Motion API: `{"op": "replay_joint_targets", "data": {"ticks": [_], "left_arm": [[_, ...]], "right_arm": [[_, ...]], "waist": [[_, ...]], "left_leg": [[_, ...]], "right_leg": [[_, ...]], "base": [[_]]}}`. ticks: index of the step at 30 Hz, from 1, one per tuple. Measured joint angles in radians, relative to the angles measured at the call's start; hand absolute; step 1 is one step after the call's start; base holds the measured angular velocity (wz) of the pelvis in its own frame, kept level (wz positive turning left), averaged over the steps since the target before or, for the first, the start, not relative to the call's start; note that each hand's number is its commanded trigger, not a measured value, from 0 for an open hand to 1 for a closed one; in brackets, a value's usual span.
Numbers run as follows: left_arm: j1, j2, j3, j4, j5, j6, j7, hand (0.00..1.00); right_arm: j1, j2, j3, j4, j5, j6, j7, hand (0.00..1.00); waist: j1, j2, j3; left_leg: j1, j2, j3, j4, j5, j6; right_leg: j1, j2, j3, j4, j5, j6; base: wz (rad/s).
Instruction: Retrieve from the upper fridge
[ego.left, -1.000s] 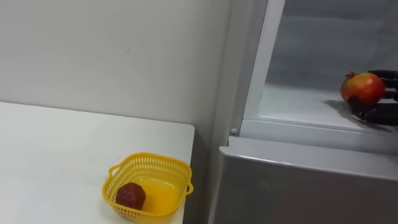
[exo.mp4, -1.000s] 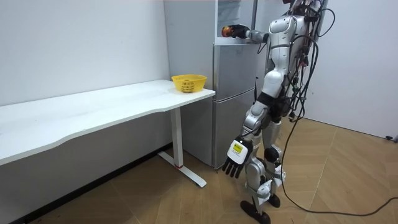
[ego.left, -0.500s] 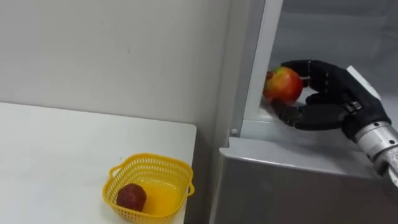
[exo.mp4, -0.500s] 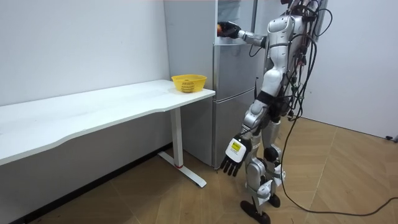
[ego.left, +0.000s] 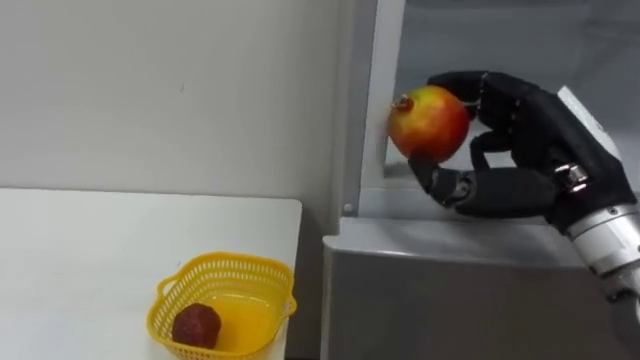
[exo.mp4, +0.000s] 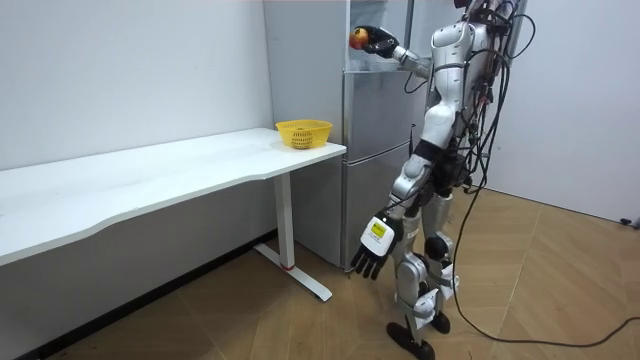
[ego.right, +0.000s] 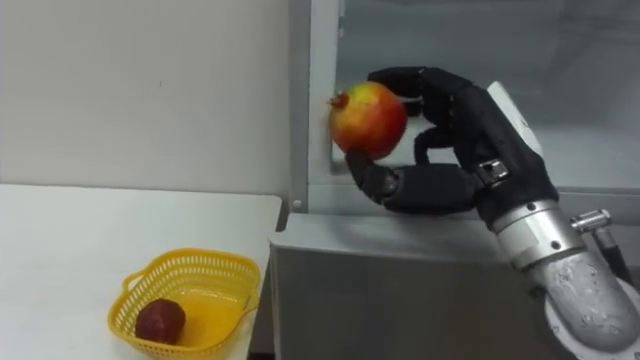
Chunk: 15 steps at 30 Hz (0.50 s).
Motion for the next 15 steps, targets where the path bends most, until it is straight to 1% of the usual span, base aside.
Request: {"op": "replay_joint_targets", "data": {"ticks": [2,3,4,5,7,8,9,10,11,12,13,15], "left_arm": [[-0.001,-0.003,0.000,0.003,0.000,-0.015,0.001,0.00],[-0.001,-0.005,0.000,0.009,0.000,-0.022,0.002,0.00],[0.002,-0.006,0.000,0.009,-0.001,-0.023,0.004,0.00],[0.008,-0.008,-0.001,0.009,-0.001,-0.023,0.015,0.00],[0.013,-0.014,-0.005,0.009,-0.001,-0.023,0.027,0.00],[0.014,-0.021,-0.006,0.008,-0.001,-0.024,0.033,0.00],[0.015,-0.026,-0.006,0.008,-0.001,-0.025,0.037,0.00],[0.016,-0.028,-0.006,0.008,-0.001,-0.025,0.037,0.00],[0.018,-0.029,-0.007,0.008,-0.001,-0.025,0.037,0.00],[0.025,-0.029,-0.007,0.008,-0.001,-0.025,0.037,0.00],[0.026,-0.029,-0.007,0.008,-0.001,-0.025,0.037,0.00],[0.027,-0.029,-0.005,0.010,-0.001,-0.025,0.035,0.00]], "right_arm": [[0.000,0.029,0.008,-0.070,0.003,-0.018,0.039,1.00],[0.002,0.039,0.008,-0.095,0.018,-0.026,0.050,1.00],[0.004,0.045,0.008,-0.103,0.023,-0.032,0.058,1.00],[0.009,0.060,0.008,-0.116,0.026,-0.041,0.070,1.00],[0.020,0.075,0.007,-0.134,0.028,-0.050,0.092,1.00],[0.029,0.081,0.005,-0.136,0.029,-0.057,0.106,1.00],[0.037,0.087,-0.001,-0.137,0.029,-0.058,0.118,1.00],[0.040,0.092,-0.006,-0.137,0.029,-0.058,0.124,1.00],[0.044,0.099,-0.008,-0.139,0.031,-0.058,0.125,1.00],[0.045,0.099,-0.012,-0.145,0.030,-0.059,0.127,1.00],[0.046,0.099,-0.015,-0.151,0.028,-0.060,0.127,1.00],[0.057,0.098,-0.019,-0.194,0.010,-0.066,0.140,1.00]], "waist": [[-0.004,-0.010,0.0033],[-0.005,-0.010,0.0042],[-0.005,-0.014,0.0030],[-0.006,-0.019,0.0017],[-0.008,-0.021,0.0030],[-0.009,-0.018,0.0046],[-0.010,-0.012,0.0081],[-0.011,-0.008,0.0097],[-0.014,0.000,0.0086],[-0.016,0.009,0.0096],[-0.017,0.012,0.0095],[-0.015,0.021,0.0036]], "left_leg": [[0.002,-0.001,0.000,0.000,0.000,0.000],[0.002,-0.002,0.000,0.000,0.000,0.000],[0.002,-0.003,0.000,0.000,0.000,0.000],[0.004,-0.004,0.000,0.001,0.000,0.000],[0.002,-0.004,0.000,0.003,-0.002,0.003],[-0.001,-0.005,-0.002,0.005,-0.004,0.005],[-0.006,-0.006,-0.008,0.009,-0.010,0.008],[-0.010,-0.006,-0.009,0.018,-0.014,0.010],[-0.020,-0.006,-0.010,0.033,-0.020,0.012],[-0.023,-0.007,-0.009,0.039,-0.021,0.013],[-0.025,-0.008,-0.006,0.041,-0.022,0.013],[-0.039,-0.009,-0.001,0.046,-0.021,0.013]], "right_leg": [[0.006,-0.001,-0.003,-0.001,0.000,0.000],[0.009,-0.002,-0.003,-0.001,0.000,0.000],[0.010,-0.003,-0.002,-0.001,0.000,0.000],[0.013,-0.003,-0.001,0.000,0.000,0.000],[0.015,-0.004,-0.001,0.002,0.002,0.004],[0.015,-0.005,-0.001,0.002,0.004,0.006],[0.014,-0.005,0.000,0.003,0.005,0.008],[0.014,-0.005,0.000,0.004,0.005,0.008],[0.012,-0.005,0.001,0.006,0.004,0.010],[0.009,-0.007,0.001,0.010,0.002,0.014],[0.008,-0.007,0.002,0.010,0.001,0.015],[-0.009,-0.006,0.016,0.014,0.000,0.015]], "base": [[0.12],[0.15],[0.14],[0.14],[0.15],[0.13],[0.10],[0.07],[0.00],[0.03],[0.00],[-0.04]]}}
